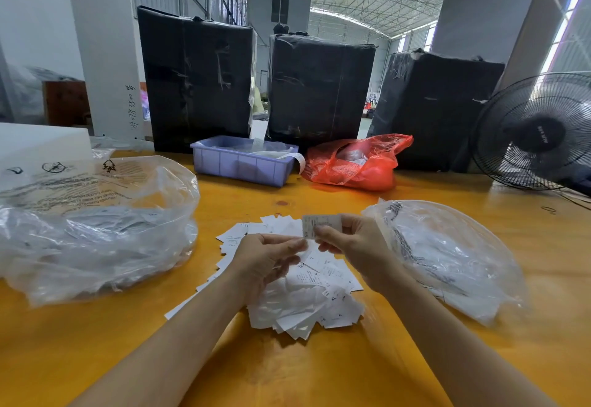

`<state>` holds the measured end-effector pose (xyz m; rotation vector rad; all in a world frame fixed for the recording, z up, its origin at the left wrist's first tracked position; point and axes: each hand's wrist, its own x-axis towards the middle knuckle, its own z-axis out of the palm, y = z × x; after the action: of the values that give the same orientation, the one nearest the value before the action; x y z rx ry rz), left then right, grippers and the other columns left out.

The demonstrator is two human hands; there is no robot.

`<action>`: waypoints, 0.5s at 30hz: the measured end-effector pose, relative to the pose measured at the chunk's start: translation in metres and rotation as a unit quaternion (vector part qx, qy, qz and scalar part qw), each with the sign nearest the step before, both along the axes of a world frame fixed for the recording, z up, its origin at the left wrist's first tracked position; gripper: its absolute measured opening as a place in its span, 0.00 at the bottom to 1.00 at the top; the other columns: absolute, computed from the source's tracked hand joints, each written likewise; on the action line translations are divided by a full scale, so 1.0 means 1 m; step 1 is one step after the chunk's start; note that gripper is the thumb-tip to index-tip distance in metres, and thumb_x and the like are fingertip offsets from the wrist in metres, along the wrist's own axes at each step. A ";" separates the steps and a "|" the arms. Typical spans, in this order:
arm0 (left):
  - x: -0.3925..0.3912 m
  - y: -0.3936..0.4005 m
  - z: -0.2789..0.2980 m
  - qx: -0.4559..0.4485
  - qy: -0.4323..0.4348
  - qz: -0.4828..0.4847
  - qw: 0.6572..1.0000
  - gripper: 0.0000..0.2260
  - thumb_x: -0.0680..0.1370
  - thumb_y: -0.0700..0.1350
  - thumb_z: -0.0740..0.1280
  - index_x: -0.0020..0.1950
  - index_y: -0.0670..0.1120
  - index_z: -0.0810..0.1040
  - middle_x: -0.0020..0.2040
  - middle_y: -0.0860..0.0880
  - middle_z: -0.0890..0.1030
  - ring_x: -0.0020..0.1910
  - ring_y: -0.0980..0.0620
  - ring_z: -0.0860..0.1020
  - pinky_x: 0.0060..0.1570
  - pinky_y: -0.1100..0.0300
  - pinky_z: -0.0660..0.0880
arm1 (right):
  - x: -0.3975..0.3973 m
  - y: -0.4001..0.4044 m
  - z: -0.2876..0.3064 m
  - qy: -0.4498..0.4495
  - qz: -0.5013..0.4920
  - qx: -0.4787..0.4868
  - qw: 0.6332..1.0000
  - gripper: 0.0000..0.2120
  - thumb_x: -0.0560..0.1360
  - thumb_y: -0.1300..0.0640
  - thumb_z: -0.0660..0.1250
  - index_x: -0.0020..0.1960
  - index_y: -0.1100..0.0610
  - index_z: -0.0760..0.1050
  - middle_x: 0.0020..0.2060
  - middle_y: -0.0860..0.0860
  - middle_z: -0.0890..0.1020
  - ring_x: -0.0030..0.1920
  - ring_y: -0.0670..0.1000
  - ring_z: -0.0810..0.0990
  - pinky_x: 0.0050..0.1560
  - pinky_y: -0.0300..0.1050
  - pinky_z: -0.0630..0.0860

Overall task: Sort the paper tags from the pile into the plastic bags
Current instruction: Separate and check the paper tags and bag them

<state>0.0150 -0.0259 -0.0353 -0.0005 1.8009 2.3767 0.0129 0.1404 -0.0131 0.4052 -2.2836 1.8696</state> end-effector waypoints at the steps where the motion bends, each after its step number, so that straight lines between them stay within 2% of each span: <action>1: 0.000 0.000 0.000 -0.004 0.001 -0.003 1.000 0.10 0.59 0.44 0.76 0.37 0.43 0.85 0.36 0.47 0.85 0.29 0.57 0.80 0.27 0.68 0.74 | -0.001 0.001 0.001 0.005 -0.020 -0.022 1.000 0.01 0.73 0.63 0.70 0.44 0.60 0.80 0.31 0.51 0.82 0.30 0.46 0.79 0.35 0.37 0.74; 3: 0.001 0.000 0.001 -0.011 0.003 -0.006 1.000 0.08 0.59 0.44 0.76 0.36 0.44 0.86 0.36 0.47 0.85 0.29 0.58 0.80 0.27 0.68 0.74 | -0.002 0.005 0.002 0.008 -0.043 -0.060 0.997 0.03 0.73 0.63 0.70 0.46 0.62 0.81 0.32 0.52 0.82 0.31 0.47 0.78 0.36 0.39 0.74; 6: 0.001 0.001 0.001 -0.015 0.005 -0.006 1.000 0.06 0.60 0.44 0.76 0.34 0.45 0.86 0.34 0.48 0.84 0.28 0.58 0.79 0.27 0.68 0.73 | -0.003 0.007 0.002 0.001 -0.037 -0.068 0.997 0.02 0.73 0.62 0.70 0.45 0.59 0.81 0.33 0.53 0.83 0.32 0.47 0.79 0.38 0.41 0.75; 11: 0.001 0.001 0.000 -0.013 0.006 -0.002 1.000 0.03 0.63 0.41 0.76 0.34 0.44 0.85 0.32 0.48 0.83 0.28 0.58 0.78 0.26 0.68 0.73 | -0.002 0.001 -0.001 0.006 -0.003 -0.025 1.000 0.02 0.72 0.62 0.71 0.45 0.59 0.81 0.36 0.55 0.83 0.33 0.47 0.79 0.39 0.41 0.75; 15: 0.001 0.001 0.000 0.004 0.003 0.005 1.000 0.04 0.63 0.40 0.76 0.36 0.43 0.85 0.31 0.47 0.82 0.27 0.57 0.78 0.25 0.68 0.72 | -0.002 0.001 -0.003 0.043 -0.015 0.019 0.999 0.04 0.72 0.63 0.71 0.46 0.63 0.80 0.38 0.58 0.84 0.33 0.47 0.80 0.37 0.38 0.77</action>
<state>0.0163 -0.0251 -0.0349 -0.0008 1.7990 2.3932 0.0107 0.1410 -0.0164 0.4447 -2.2596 1.7603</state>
